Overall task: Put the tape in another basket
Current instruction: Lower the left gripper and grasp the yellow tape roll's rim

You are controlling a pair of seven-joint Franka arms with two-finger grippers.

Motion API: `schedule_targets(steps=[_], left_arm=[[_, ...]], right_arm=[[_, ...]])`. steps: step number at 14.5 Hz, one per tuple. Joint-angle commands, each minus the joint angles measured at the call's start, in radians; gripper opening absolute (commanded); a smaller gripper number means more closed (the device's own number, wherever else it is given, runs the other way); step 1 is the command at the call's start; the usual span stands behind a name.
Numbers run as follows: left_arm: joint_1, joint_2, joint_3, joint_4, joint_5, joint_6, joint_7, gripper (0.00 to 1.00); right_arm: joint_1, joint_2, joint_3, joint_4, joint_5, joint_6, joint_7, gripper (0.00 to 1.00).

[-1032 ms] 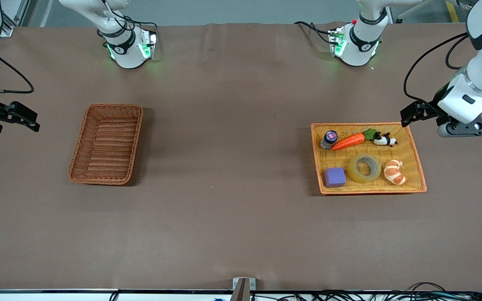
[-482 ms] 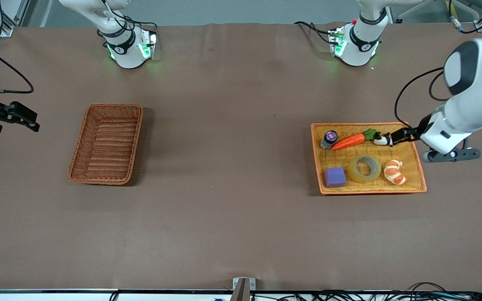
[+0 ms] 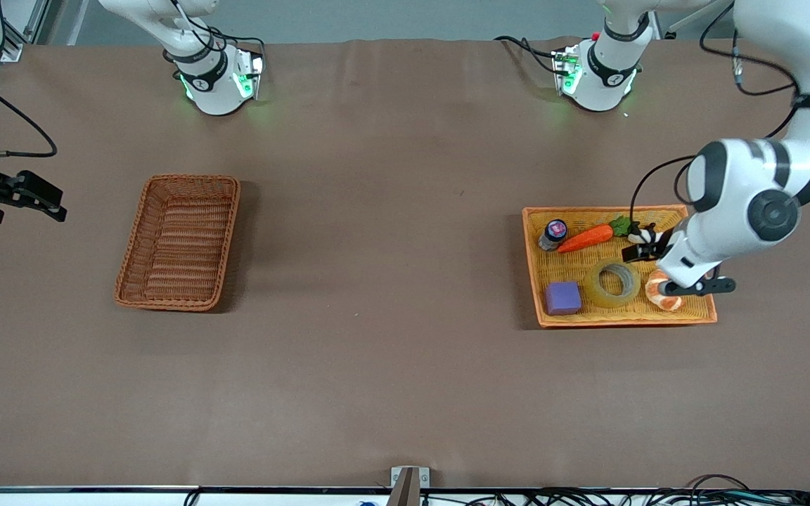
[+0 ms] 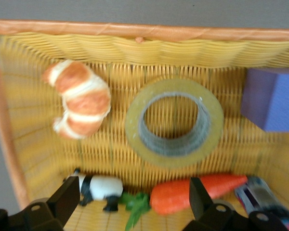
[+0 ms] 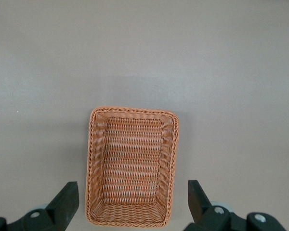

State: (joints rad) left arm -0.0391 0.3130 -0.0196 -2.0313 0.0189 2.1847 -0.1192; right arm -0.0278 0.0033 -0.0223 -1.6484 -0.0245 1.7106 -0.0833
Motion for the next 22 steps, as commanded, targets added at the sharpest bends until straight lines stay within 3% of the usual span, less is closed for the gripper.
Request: schedule_targets(steps=[1,9,10,11,14,16,22], left_arm=[[0.001,0.083,0.004,0.016,0.018,0.059,-0.013,1.00],[-0.007,0.187,0.004,0.028,0.018,0.147,-0.023,0.99],[-0.004,0.193,0.004,0.028,0.018,0.164,-0.031,0.95],[-0.007,0.201,0.004,0.028,0.018,0.176,-0.033,0.83],[-0.005,0.210,0.004,0.026,0.019,0.187,-0.082,0.26],[-0.010,0.207,0.004,0.028,0.019,0.187,-0.112,0.04],[0.001,0.103,0.004,0.031,0.019,0.165,-0.112,0.01]], right_arm=[[-0.001,-0.006,0.002,-0.005,0.009,0.003,-0.009,1.00],[-0.003,-0.006,0.002,-0.005,0.009,0.003,-0.009,1.00],[-0.001,-0.006,0.002,-0.005,0.009,0.001,-0.009,1.00],[-0.003,-0.006,0.001,-0.005,0.009,0.003,-0.009,1.00],[-0.001,-0.002,0.002,-0.005,0.009,0.003,-0.007,1.00],[-0.001,-0.002,0.002,-0.005,0.009,0.001,-0.009,1.00],[-0.003,-0.002,0.002,-0.005,0.009,0.001,-0.007,1.00]])
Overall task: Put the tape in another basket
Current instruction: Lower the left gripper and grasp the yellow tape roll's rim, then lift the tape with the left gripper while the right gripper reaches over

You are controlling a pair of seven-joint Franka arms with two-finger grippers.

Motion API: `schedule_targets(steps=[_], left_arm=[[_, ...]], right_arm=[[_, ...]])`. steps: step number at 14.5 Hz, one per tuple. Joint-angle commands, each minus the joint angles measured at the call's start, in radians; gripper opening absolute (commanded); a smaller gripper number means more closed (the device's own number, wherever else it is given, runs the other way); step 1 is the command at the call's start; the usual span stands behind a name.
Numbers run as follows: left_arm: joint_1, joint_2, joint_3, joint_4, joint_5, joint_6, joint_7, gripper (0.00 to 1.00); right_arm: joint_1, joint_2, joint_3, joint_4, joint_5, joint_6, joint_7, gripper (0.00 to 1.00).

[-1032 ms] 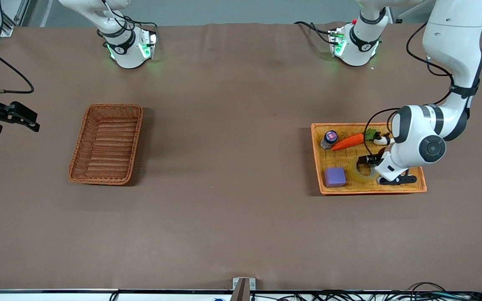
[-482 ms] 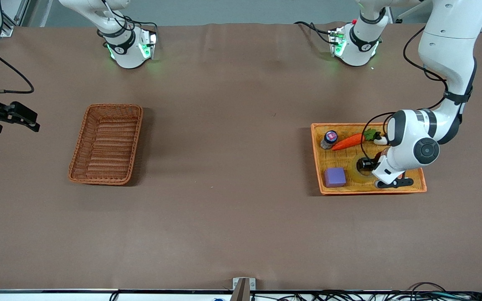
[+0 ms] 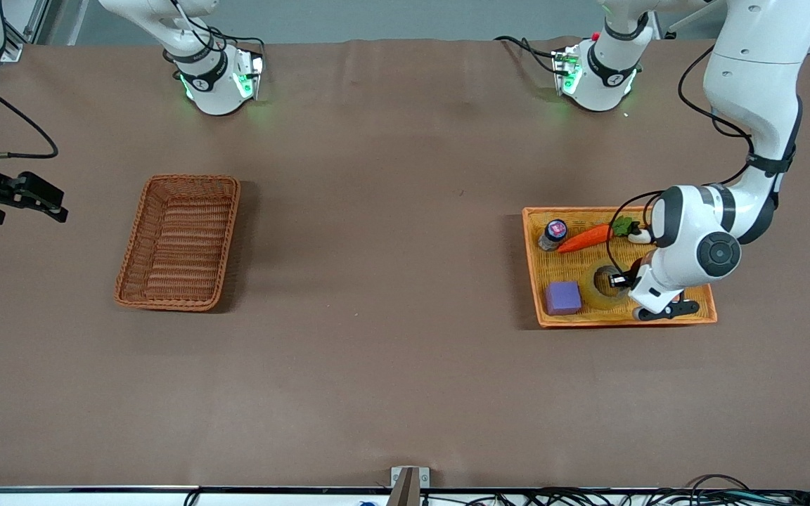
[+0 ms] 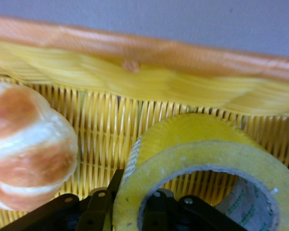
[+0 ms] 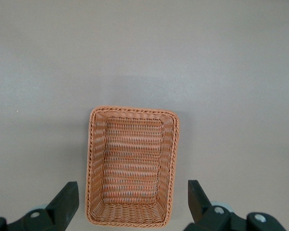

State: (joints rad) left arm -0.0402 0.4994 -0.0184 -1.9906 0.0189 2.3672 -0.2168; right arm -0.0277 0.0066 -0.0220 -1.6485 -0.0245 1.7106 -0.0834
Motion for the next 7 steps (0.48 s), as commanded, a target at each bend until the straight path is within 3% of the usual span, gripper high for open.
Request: schedule_targets(steps=[1,3,7], left_arm=[[0.000,-0.114,0.000,0.001,0.019,-0.032,-0.016,0.02],[-0.010,-0.174,-0.012,0.050,0.019,-0.135,-0.036,0.02],[-0.017,-0.164,-0.181,0.252,0.021,-0.365,-0.183,0.04]], right_arm=[[-0.001,-0.005,0.001,-0.005,0.009,0.001,-0.009,1.00],[-0.004,-0.005,0.002,-0.005,0.009,0.003,-0.009,1.00],[-0.004,-0.004,0.002,-0.005,0.009,0.003,-0.009,1.00]])
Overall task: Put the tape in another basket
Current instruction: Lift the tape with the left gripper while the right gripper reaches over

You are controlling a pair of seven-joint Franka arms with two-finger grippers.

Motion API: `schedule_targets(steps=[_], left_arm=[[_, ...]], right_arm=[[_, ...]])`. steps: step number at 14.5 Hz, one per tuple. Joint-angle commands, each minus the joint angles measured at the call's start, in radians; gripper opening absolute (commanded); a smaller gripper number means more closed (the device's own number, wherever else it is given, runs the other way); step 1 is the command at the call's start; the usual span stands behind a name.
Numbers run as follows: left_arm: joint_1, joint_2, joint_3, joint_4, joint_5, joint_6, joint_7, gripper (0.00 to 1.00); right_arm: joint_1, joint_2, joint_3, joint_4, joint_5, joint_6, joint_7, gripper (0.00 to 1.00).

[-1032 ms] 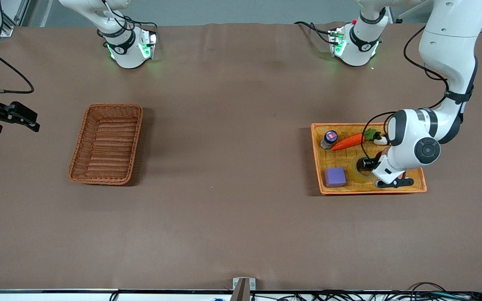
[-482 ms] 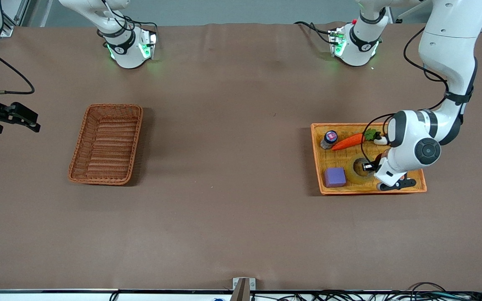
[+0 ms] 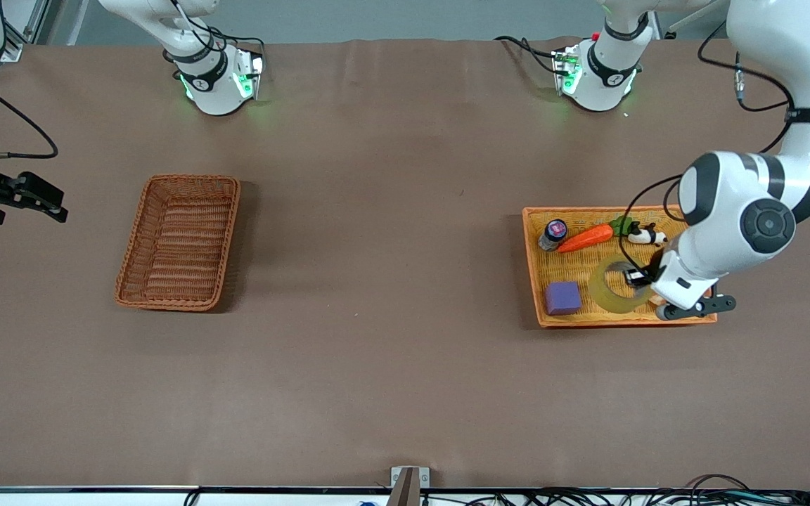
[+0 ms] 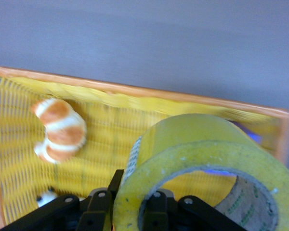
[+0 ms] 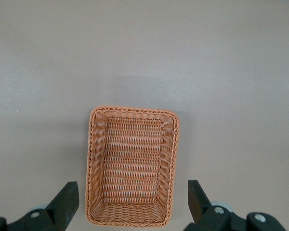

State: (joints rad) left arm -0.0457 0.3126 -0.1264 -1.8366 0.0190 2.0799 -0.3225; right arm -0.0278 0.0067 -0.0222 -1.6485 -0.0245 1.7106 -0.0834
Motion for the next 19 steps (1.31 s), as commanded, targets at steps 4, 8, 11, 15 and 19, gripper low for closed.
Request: schedule_targets(steps=[4,8,11,15,19], left_arm=[[-0.029,0.091,-0.292,0.200,0.021,-0.084,-0.095,0.09],[-0.195,0.274,-0.334,0.383,0.024,-0.084,-0.264,0.09],[-0.330,0.428,-0.323,0.539,0.096,-0.086,-0.427,0.09],[-0.526,0.564,-0.239,0.669,0.108,-0.077,-0.438,0.08],[-0.649,0.675,-0.144,0.737,0.104,-0.051,-0.431,0.10]], right_arm=[[0.003,0.001,0.002,-0.005,0.009,0.006,-0.009,1.00],[0.006,0.004,0.002,-0.016,0.009,0.006,-0.010,1.00],[0.029,0.018,0.005,-0.053,0.009,0.009,-0.010,1.00],[0.080,0.032,0.004,-0.161,0.009,0.136,-0.009,1.00],[0.129,0.090,0.005,-0.224,0.011,0.218,0.002,1.00]])
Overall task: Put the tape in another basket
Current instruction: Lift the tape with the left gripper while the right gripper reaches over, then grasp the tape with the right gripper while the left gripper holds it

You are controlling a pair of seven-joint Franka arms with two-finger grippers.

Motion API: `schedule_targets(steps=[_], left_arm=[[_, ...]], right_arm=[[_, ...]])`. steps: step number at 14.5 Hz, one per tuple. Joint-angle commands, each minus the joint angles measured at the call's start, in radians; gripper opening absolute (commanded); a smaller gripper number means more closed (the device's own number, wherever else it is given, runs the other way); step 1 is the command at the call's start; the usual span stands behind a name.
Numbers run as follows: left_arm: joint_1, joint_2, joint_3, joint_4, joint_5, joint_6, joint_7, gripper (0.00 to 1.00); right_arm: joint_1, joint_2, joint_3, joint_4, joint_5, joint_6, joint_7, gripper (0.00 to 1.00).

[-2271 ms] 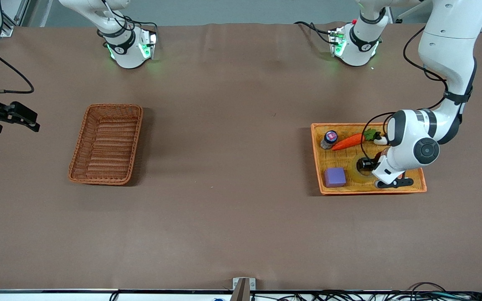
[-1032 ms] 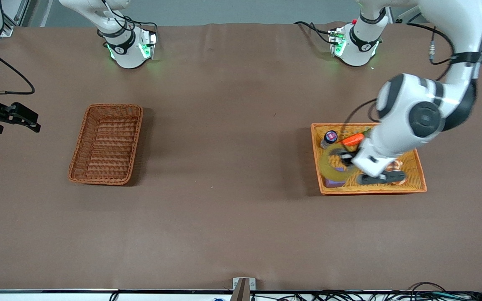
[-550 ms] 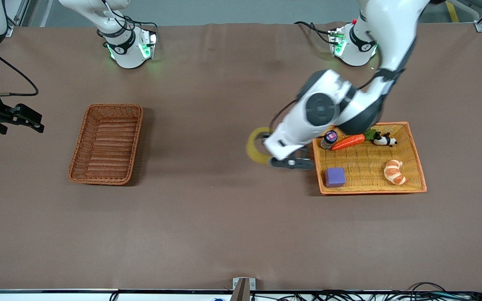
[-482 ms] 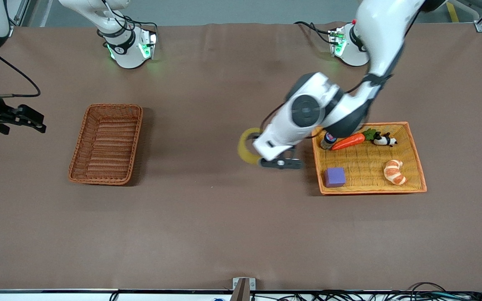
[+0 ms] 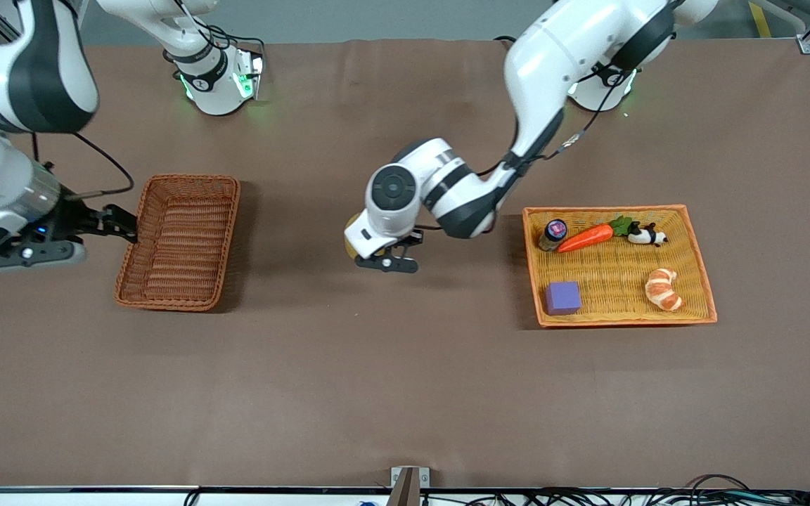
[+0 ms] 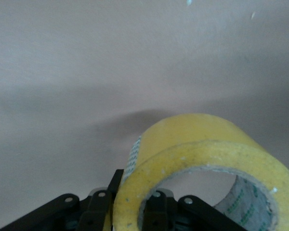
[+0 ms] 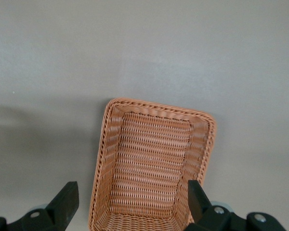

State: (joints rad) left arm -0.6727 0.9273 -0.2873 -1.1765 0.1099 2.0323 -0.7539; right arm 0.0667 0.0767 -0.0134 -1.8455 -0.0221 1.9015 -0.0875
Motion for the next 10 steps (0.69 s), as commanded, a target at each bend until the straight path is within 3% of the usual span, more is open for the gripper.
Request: schedule_targets(steps=[1,4,5,8,10], left_arm=[[-0.025,0.080,0.016,0.078,0.010,0.008,0.002,0.10],[-0.036,0.136,0.005,0.078,0.008,0.095,0.002,0.18],[-0.034,0.133,0.005,0.078,-0.005,0.104,0.002,0.28],[-0.010,0.067,0.016,0.064,-0.131,0.091,-0.010,0.98],[0.022,0.009,0.019,0.057,-0.167,0.024,-0.010,1.00]], right_arm=[[0.038,0.040,0.001,-0.027,0.013,0.028,0.006,1.00],[0.036,0.103,0.049,-0.029,0.073,0.042,0.009,1.00],[0.038,0.136,0.064,-0.031,0.074,0.056,0.011,1.00],[0.045,0.195,0.118,-0.031,0.074,0.080,0.110,1.00],[0.048,0.222,0.171,-0.035,0.074,0.111,0.198,1.00]])
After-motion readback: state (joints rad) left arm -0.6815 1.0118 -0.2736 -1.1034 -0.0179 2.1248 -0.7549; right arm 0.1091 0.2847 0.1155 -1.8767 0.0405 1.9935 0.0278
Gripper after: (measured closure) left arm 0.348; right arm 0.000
